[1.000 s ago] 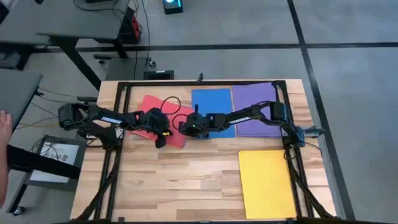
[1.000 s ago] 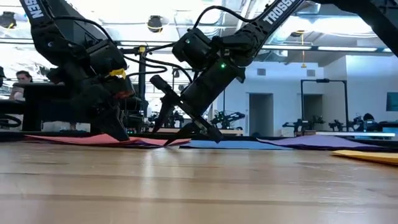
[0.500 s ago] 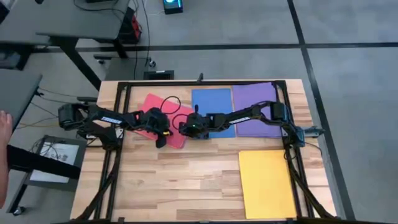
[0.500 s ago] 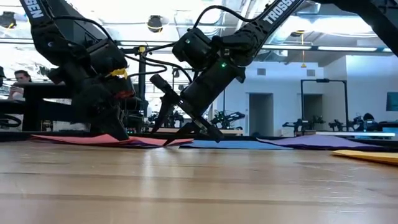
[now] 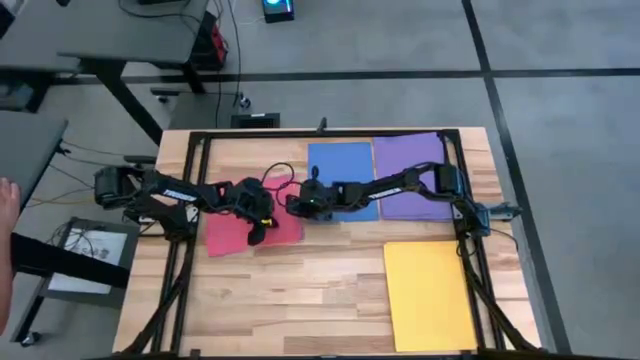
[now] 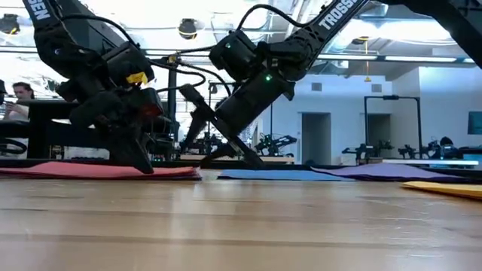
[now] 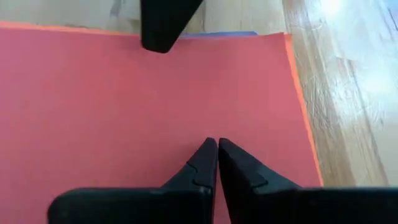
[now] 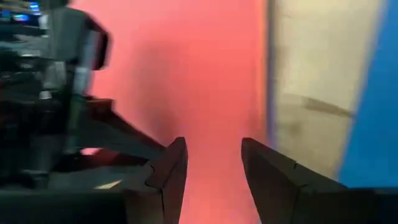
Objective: Organize paper
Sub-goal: Put the pink paper into the bottom center of the table
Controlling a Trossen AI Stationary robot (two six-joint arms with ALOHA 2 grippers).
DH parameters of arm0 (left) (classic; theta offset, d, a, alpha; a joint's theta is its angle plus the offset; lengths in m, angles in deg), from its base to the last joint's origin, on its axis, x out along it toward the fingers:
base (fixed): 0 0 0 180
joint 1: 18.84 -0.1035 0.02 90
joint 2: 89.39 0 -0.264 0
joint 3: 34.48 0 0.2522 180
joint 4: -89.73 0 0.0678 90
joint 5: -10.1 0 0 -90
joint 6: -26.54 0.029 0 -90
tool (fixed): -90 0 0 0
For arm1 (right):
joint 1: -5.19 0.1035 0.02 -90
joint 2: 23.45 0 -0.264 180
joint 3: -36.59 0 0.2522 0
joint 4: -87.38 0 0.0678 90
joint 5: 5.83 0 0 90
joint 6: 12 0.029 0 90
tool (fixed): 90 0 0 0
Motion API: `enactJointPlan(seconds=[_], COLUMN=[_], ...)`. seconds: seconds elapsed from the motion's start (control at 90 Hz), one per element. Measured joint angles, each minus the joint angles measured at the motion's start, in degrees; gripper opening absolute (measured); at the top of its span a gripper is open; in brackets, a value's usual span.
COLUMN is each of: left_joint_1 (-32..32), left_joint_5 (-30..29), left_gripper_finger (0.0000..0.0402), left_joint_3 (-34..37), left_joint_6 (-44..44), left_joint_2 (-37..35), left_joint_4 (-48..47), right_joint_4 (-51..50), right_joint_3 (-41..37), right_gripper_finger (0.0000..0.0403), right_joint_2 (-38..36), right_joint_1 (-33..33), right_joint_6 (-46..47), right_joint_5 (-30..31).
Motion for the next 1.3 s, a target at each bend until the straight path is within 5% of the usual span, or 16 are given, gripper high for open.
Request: enactJointPlan(seconds=[1.3], left_joint_1=[0.0], left_joint_5=[-0.2], left_gripper_finger=[0.0001], left_joint_3=[0.0], left_joint_6=[-1.3], left_joint_2=[0.0], left_joint_4=[0.4], right_joint_4=[-6.9], right_joint_3=[0.1], right_gripper_finger=[0.0145], right_joint_2=[-0.3], right_joint_1=[0.4], right_joint_6=[-4.4], right_joint_5=[-0.6])
